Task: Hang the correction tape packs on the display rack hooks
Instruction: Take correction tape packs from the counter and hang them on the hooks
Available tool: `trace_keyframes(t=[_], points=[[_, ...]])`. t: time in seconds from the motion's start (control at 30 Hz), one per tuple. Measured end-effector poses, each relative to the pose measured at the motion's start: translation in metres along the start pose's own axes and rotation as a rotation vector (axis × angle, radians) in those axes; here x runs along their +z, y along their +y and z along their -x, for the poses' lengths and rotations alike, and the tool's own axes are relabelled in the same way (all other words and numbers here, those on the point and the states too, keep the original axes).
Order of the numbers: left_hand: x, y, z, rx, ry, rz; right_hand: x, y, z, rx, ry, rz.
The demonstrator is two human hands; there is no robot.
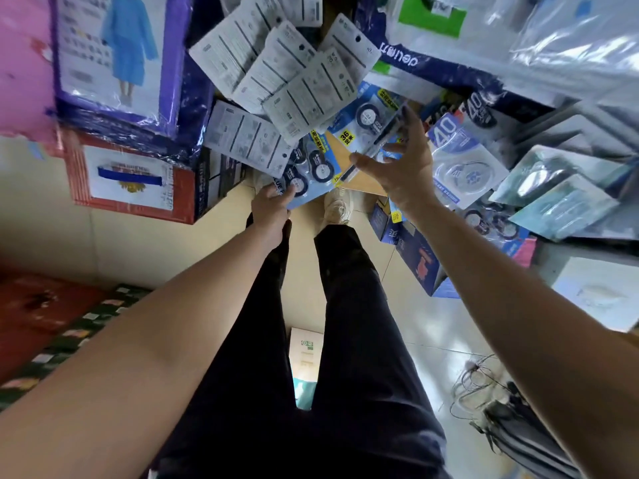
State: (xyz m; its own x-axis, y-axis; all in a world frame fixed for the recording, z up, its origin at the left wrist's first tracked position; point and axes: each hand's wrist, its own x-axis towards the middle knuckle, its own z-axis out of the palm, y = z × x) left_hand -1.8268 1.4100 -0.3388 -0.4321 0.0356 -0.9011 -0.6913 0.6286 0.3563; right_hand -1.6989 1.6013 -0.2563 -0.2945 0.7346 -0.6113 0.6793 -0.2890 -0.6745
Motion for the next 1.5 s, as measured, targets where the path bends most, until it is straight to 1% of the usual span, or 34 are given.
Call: trace_keyframes(t=[0.1, 0.2, 0.27, 0.37, 0.43, 0.47, 0.53, 0.63, 0.7, 0.83, 0.93, 1.07, 1.17, 1.23, 1.4, 1.43, 1.5], points=[[-0.011, 0.005, 0.028, -0.07, -0.061, 0.014, -0.005, -0.003, 0.015, 0.138, 0.013, -0.091], [-0.023, 0.01, 0.059, -0.088, -0.062, 0.03, -0.013, -0.006, 0.027, 0.297, 0.051, -0.184], [-0.031, 0.014, 0.08, -0.117, -0.066, 0.009, -0.022, -0.018, 0.041, 0.399, 0.064, -0.297], [-0.042, 0.022, 0.116, -0.155, -0.106, -0.027, -0.035, -0.035, 0.062, 0.516, 0.04, -0.472], [-0.05, 0.03, 0.146, -0.091, -0.125, -0.124, -0.046, -0.049, 0.076, 0.609, 0.011, -0.523], [-0.054, 0.035, 0.159, -0.017, -0.126, -0.181, -0.051, -0.056, 0.082, 0.64, -0.005, -0.548], [-0.063, 0.048, 0.183, 0.214, -0.116, -0.317, -0.062, -0.068, 0.095, 0.682, -0.035, -0.562], [-0.071, 0.076, 0.206, 0.541, -0.098, -0.561, -0.078, -0.082, 0.112, 0.683, -0.063, -0.554], [-0.07, 0.101, 0.216, 0.703, -0.13, -0.614, -0.086, -0.093, 0.121, 0.68, -0.079, -0.542], [-0.061, 0.141, 0.24, 0.882, -0.347, -0.658, -0.097, -0.124, 0.14, 0.658, -0.091, -0.564], [-0.056, 0.155, 0.259, 1.01, -0.446, -0.664, -0.102, -0.145, 0.153, 0.627, -0.052, -0.616], [-0.057, 0.167, 0.281, 0.983, -0.522, -0.628, -0.106, -0.162, 0.169, 0.622, -0.029, -0.68], [-0.062, 0.174, 0.292, 1.037, -0.456, -0.616, -0.103, -0.176, 0.181, 0.608, -0.042, -0.668], [-0.069, 0.182, 0.297, 1.035, -0.469, -0.59, -0.102, -0.185, 0.191, 0.608, -0.058, -0.692], [-0.097, 0.216, 0.306, 1.017, -0.503, -0.528, -0.105, -0.2, 0.22, 0.553, -0.131, -0.895], [-0.102, 0.224, 0.307, 1.018, -0.513, -0.508, -0.106, -0.205, 0.228, 0.526, -0.125, -0.916], [-0.112, 0.239, 0.31, 1.021, -0.537, -0.487, -0.105, -0.215, 0.243, 0.461, -0.05, -0.908]])
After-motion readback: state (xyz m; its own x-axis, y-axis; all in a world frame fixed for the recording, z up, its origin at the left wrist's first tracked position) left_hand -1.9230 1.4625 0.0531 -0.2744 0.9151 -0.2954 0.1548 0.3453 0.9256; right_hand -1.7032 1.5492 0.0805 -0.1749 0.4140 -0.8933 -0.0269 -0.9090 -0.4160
